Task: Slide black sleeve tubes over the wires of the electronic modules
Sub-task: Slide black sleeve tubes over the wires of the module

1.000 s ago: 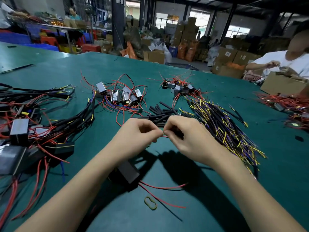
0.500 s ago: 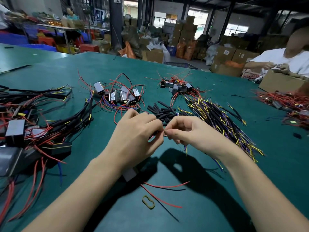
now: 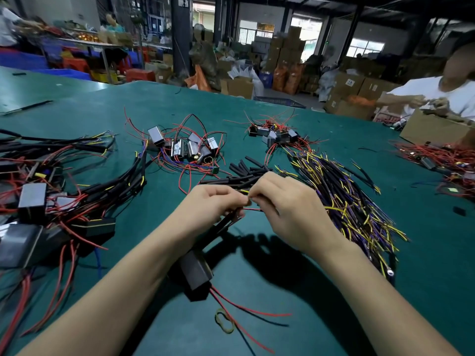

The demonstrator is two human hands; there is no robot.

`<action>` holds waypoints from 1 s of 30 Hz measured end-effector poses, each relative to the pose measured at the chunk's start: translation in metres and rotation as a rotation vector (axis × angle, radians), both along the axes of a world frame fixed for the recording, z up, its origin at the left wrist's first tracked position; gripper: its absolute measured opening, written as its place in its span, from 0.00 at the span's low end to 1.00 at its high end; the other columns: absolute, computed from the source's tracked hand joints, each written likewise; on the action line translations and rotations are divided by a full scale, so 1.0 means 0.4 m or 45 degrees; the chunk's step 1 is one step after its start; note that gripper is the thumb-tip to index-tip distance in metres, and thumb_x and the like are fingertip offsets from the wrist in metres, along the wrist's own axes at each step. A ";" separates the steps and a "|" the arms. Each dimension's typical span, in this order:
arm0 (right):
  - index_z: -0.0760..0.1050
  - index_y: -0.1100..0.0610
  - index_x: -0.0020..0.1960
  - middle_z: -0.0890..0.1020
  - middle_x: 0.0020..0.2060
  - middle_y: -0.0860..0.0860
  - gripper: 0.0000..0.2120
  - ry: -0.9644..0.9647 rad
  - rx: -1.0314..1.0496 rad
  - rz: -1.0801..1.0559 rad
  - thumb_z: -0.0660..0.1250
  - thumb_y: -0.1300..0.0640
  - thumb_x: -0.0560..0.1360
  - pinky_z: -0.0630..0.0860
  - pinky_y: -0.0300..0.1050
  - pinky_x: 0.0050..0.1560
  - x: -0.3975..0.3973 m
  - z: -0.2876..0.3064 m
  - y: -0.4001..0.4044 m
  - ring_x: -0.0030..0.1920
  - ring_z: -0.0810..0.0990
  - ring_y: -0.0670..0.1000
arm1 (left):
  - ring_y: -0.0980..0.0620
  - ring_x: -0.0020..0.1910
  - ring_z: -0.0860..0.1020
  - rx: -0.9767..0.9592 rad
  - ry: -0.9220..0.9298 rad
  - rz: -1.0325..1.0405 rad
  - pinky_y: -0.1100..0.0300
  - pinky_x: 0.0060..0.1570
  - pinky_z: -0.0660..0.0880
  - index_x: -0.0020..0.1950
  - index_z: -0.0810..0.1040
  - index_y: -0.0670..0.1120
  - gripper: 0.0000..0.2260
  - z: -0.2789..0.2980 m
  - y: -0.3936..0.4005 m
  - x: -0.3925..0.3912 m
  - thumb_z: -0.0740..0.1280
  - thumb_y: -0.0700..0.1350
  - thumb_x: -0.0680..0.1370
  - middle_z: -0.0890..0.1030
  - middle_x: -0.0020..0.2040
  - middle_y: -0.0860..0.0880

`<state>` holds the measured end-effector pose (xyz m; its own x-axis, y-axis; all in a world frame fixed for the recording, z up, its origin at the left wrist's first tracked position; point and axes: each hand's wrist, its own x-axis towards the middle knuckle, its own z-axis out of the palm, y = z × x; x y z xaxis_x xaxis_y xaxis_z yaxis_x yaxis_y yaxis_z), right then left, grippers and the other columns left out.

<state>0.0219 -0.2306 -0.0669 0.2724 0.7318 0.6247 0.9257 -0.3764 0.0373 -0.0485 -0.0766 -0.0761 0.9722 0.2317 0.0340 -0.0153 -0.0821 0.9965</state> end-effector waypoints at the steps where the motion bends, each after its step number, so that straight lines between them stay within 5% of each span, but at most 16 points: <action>1: 0.78 0.60 0.45 0.79 0.40 0.51 0.02 0.221 0.055 0.036 0.67 0.64 0.75 0.74 0.48 0.41 0.003 0.003 -0.003 0.40 0.77 0.53 | 0.56 0.28 0.71 0.058 -0.046 0.019 0.67 0.31 0.66 0.32 0.80 0.47 0.10 -0.002 -0.003 0.000 0.69 0.40 0.74 0.78 0.28 0.50; 6: 0.80 0.55 0.46 0.80 0.35 0.46 0.05 1.152 0.275 0.104 0.68 0.64 0.75 0.74 0.40 0.36 0.014 0.028 -0.018 0.32 0.75 0.47 | 0.57 0.30 0.74 0.364 -0.312 0.092 0.66 0.35 0.71 0.40 0.81 0.45 0.04 -0.002 -0.009 -0.003 0.70 0.38 0.75 0.79 0.30 0.54; 13: 0.81 0.57 0.42 0.80 0.32 0.47 0.04 1.229 0.333 0.108 0.69 0.63 0.74 0.73 0.39 0.35 0.017 0.042 -0.020 0.32 0.74 0.46 | 0.60 0.30 0.72 0.576 -0.491 0.182 0.67 0.36 0.69 0.40 0.83 0.47 0.04 -0.001 -0.019 -0.009 0.71 0.40 0.74 0.78 0.29 0.57; 20: 0.81 0.58 0.40 0.82 0.37 0.50 0.04 0.782 0.298 0.087 0.71 0.66 0.71 0.71 0.35 0.44 0.002 0.031 -0.006 0.39 0.78 0.47 | 0.61 0.27 0.70 0.570 -0.416 0.219 0.70 0.31 0.66 0.36 0.82 0.46 0.07 0.002 -0.022 -0.015 0.70 0.39 0.74 0.77 0.27 0.54; 23: 0.78 0.57 0.40 0.80 0.40 0.48 0.05 0.472 0.177 0.065 0.70 0.66 0.71 0.68 0.47 0.50 0.003 0.021 -0.002 0.46 0.77 0.50 | 0.59 0.27 0.71 0.508 -0.324 0.196 0.68 0.30 0.68 0.35 0.82 0.45 0.07 0.002 -0.021 -0.011 0.70 0.39 0.74 0.78 0.27 0.53; 30: 0.75 0.64 0.38 0.80 0.41 0.55 0.04 -0.214 0.128 0.090 0.66 0.70 0.71 0.71 0.50 0.45 0.009 -0.010 0.010 0.44 0.79 0.57 | 0.57 0.25 0.71 -0.163 0.051 0.090 0.68 0.28 0.66 0.30 0.79 0.45 0.10 -0.002 -0.019 0.003 0.70 0.40 0.73 0.76 0.27 0.51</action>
<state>0.0255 -0.2268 -0.0710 0.1086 0.6772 0.7277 0.9339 -0.3204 0.1588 -0.0473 -0.0841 -0.0769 0.9533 0.2995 -0.0390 0.0264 0.0459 0.9986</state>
